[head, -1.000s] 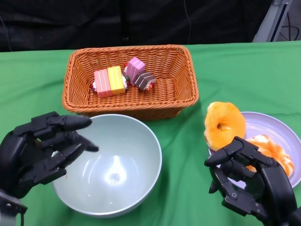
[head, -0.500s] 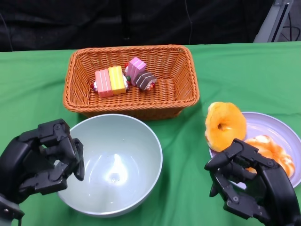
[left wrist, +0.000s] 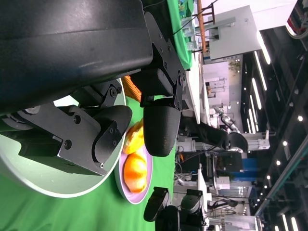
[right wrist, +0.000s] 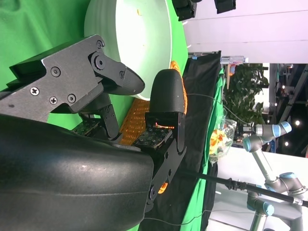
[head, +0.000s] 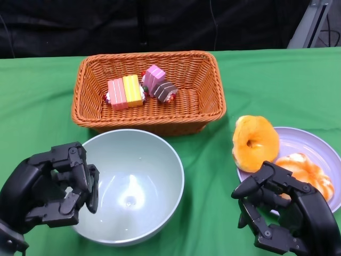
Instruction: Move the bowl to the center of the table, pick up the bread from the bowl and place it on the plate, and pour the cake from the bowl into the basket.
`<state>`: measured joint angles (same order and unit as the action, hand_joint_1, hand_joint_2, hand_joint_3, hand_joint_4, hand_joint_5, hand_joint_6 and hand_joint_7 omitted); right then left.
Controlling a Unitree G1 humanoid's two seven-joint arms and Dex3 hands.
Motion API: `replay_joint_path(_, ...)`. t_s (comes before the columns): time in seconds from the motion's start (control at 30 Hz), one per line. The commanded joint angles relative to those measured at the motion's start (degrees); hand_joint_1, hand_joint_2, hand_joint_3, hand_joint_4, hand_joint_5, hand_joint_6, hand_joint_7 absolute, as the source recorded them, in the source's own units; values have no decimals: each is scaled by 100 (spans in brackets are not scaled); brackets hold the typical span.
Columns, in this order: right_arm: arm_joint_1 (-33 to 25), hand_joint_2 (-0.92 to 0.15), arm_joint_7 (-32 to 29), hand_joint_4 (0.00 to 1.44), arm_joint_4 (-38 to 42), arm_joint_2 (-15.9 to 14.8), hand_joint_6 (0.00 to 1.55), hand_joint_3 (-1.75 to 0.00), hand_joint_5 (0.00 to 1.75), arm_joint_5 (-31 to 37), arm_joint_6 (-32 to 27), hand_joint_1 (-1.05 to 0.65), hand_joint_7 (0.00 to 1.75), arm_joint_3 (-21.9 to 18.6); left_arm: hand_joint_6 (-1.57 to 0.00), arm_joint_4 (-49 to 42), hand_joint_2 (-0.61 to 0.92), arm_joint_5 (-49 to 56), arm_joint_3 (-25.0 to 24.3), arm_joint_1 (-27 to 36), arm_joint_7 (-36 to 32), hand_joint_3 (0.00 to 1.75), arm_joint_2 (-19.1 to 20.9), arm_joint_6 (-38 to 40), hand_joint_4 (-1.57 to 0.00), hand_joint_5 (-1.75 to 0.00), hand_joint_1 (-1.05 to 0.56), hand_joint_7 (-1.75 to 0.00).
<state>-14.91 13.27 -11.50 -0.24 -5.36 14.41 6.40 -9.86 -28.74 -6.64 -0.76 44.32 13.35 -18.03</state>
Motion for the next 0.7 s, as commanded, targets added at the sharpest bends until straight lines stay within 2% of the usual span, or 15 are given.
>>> replay_joint_path(0.03,-19,-59,13,72,3,-76,65,-103,164,-36,87,-6,132,-32,-71,-59,54,28,-100,-7,75,131,32,-58,-78,-175,6,-161)
replay_joint_path(0.17,-62,-56,24,73,-29,-94,65,-108,165,3,87,-8,133,29,-72,-107,56,5,-143,-18,106,126,15,-44,-78,-175,6,-158)
replay_joint_path(0.4,-252,-58,96,73,-246,-124,66,-110,166,30,-93,-2,134,243,-73,-171,57,88,-184,-43,143,124,42,-90,-80,-175,6,-157)
replay_joint_path(0.7,-216,-56,160,75,-150,-168,68,-111,167,14,-3,-3,134,231,-73,-263,58,107,-184,-45,213,120,25,-186,-78,-175,6,-154)
